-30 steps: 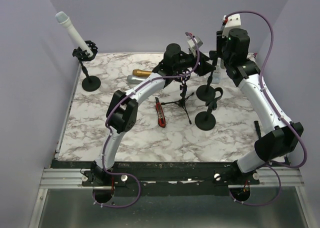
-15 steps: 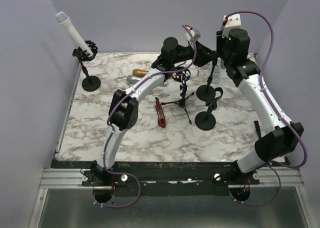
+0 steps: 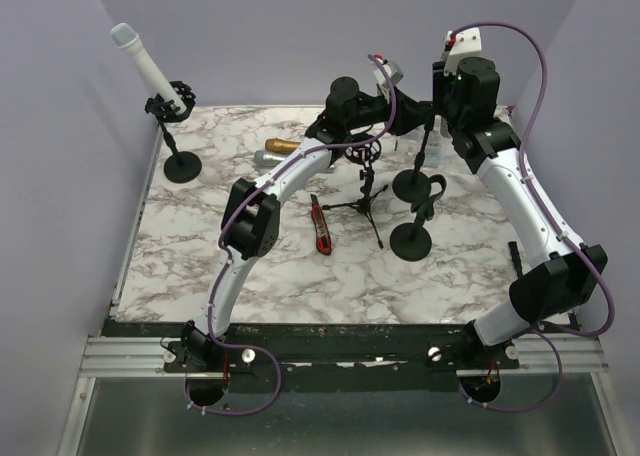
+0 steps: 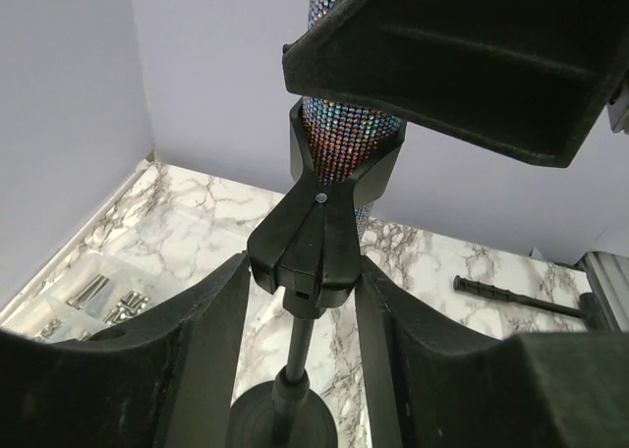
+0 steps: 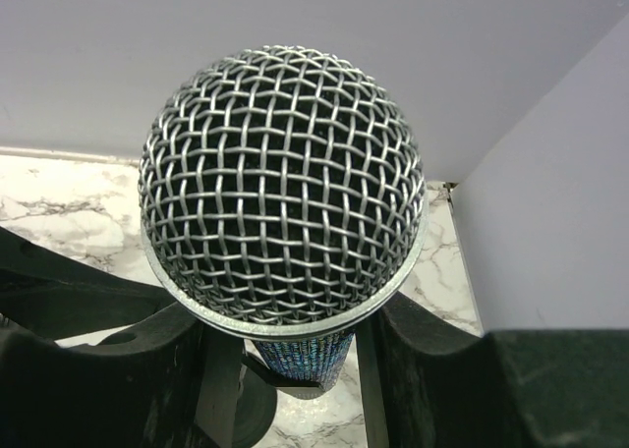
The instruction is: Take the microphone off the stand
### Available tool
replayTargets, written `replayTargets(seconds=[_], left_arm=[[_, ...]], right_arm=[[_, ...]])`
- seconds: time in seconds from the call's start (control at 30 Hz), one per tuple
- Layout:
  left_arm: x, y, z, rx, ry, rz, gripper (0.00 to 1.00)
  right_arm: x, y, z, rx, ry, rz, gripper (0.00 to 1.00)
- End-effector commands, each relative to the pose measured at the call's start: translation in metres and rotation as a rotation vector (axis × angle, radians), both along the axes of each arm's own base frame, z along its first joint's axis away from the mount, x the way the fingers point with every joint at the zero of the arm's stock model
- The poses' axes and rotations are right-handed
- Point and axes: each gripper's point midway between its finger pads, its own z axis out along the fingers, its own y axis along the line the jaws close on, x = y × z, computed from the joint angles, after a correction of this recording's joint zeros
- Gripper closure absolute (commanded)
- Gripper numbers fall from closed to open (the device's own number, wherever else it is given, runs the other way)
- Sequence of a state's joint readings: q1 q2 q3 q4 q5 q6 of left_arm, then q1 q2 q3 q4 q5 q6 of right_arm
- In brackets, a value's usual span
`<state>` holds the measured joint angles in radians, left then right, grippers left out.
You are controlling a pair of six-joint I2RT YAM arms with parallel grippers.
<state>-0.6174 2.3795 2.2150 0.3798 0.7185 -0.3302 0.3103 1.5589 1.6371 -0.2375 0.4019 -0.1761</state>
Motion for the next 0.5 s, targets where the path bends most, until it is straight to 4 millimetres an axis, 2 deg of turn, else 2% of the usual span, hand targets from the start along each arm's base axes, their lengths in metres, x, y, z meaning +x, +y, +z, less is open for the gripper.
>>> replayTargets(seconds=[0.0, 0.17, 0.27, 0.37, 0.47], left_arm=[[0.0023, -0.0074, 0.002, -0.019, -0.014, -0.007, 0.57], [0.0026, -0.0085, 0.0055, -0.033, -0.016, -0.009, 0.66], [0.001, -0.0096, 0.0057, -0.042, -0.01, -0.02, 0.79], [-0.0023, -0.0103, 0.0039, -0.043, -0.001, -0.038, 0.99], [-0.0068, -0.008, 0.0, -0.038, 0.006, -0.044, 1.0]], right_arm=[[-0.0019, 0.0044, 0.0178, 0.028, -0.045, 0.024, 0.99], [-0.0022, 0.0052, 0.0185, 0.031, -0.047, 0.031, 0.99], [-0.0017, 0.0058, 0.0166, 0.031, -0.044, 0.032, 0.99], [-0.0012, 0.0066, 0.0138, 0.026, -0.039, 0.036, 0.99], [-0.0019, 0.0047, 0.0156, 0.025, -0.047, 0.028, 0.99]])
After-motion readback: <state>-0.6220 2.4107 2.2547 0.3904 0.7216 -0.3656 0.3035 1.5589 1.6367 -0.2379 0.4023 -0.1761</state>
